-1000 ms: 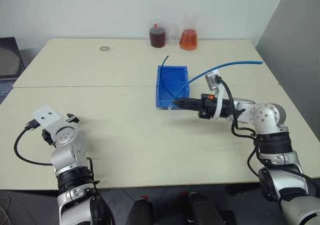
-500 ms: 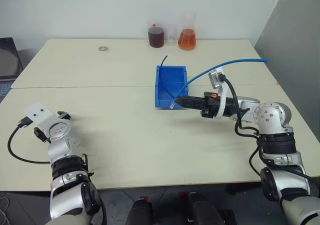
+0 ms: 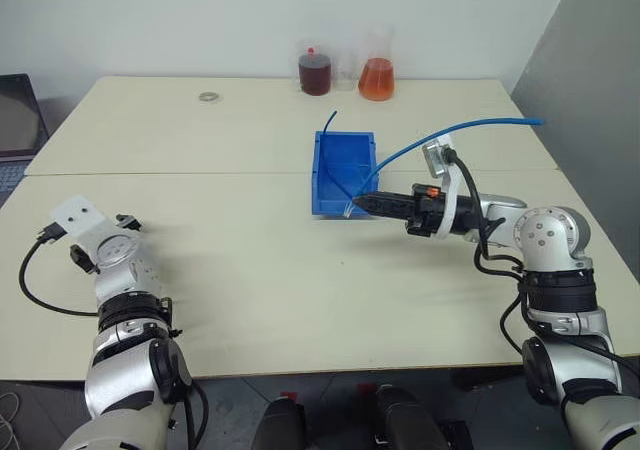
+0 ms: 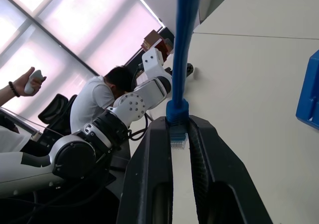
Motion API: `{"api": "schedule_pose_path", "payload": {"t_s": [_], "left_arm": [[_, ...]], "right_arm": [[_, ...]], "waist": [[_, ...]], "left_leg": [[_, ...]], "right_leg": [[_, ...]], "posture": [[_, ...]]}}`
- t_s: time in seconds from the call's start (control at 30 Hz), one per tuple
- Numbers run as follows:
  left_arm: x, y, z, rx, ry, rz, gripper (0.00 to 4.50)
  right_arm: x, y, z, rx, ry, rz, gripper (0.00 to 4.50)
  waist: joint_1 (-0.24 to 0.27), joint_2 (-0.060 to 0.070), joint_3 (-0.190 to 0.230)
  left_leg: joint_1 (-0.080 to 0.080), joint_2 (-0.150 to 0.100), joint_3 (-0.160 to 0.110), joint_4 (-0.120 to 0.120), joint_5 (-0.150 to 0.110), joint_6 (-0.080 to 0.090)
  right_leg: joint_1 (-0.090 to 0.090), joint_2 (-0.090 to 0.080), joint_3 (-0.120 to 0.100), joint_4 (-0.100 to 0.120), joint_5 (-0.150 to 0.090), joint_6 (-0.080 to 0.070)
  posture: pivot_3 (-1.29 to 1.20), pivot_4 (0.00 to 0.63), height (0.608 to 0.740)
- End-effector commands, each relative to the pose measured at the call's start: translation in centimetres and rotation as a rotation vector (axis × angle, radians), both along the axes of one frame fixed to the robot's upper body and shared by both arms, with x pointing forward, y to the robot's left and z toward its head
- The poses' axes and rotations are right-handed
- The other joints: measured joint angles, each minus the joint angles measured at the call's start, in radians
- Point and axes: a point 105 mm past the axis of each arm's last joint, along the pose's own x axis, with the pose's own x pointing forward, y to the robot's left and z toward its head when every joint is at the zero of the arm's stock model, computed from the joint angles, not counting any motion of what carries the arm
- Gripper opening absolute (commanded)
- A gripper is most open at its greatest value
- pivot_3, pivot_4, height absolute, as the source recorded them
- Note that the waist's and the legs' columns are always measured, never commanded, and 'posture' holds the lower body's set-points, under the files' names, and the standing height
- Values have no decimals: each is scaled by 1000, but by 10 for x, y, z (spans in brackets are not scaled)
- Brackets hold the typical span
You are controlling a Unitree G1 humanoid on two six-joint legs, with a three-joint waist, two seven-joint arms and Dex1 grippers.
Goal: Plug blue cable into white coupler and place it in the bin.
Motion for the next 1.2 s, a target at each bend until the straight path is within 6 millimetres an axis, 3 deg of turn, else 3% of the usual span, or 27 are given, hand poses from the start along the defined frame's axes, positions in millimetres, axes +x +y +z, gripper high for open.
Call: {"api": "schedule_pose_path", "payload": {"t_s": [0.03, 0.2, 0.3, 0.77, 0.93, 1.03, 1.13, 1.2], "left_arm": [[1, 3, 11, 14, -21, 18, 4442], [-3, 5, 7, 14, 0, 43, 4442], [-6, 5, 4, 7, 17, 61, 3981], [-12, 6, 1, -7, 26, 82, 870], [-13, 4, -1, -16, 30, 66, 801], [1, -10, 14, 47, 9, -83, 801], [28, -64, 39, 144, -42, -553, 801], [26, -101, 44, 210, -18, -857, 801]], "right_arm": [[-5, -2, 11, 26, -44, 13, 234], [-4, -4, 11, 29, -44, 2, 234], [-3, -4, 11, 29, -46, 1, 234], [-5, -5, 8, 27, -48, -7, 234], [-4, -6, 8, 27, -48, -14, 234], [-4, -6, 9, 24, -52, -17, 234], [-3, -9, 12, 18, -68, -30, 234], [-3, -10, 14, 13, -81, -32, 234]], "waist": [[0, 0, 0], [0, 0, 0], [0, 0, 0], [-3, 0, 0], [-3, 0, 0], [-3, 0, 0], [1, 0, 0], [1, 0, 0]], "left_leg": [[0, 0, 0, 0, 0, 0], [0, 0, 0, 0, 0, 0], [0, 0, 0, 0, 0, 0], [1, 0, 0, 0, 0, 0], [1, 0, 0, 0, 0, 0], [1, 0, 1, 0, 0, 0], [1, 0, 0, 0, 0, 0], [-1, 0, -1, 0, 1, -2]], "right_leg": [[0, 0, 0, 0, 0, 0], [0, 0, 0, 0, 0, 0], [0, 0, 0, 1, 0, 0], [0, 0, 1, 1, 0, 0], [0, 0, 1, 1, 0, 0], [0, 0, 1, 1, 0, 0], [0, 0, 0, 1, 0, 0], [0, 0, -1, 1, 0, 0]], "posture": [[0, 150, 740], [0, 150, 740], [0, 150, 740], [0, 150, 740], [0, 150, 740], [0, 150, 740], [0, 150, 740], [0, 150, 740]]}}
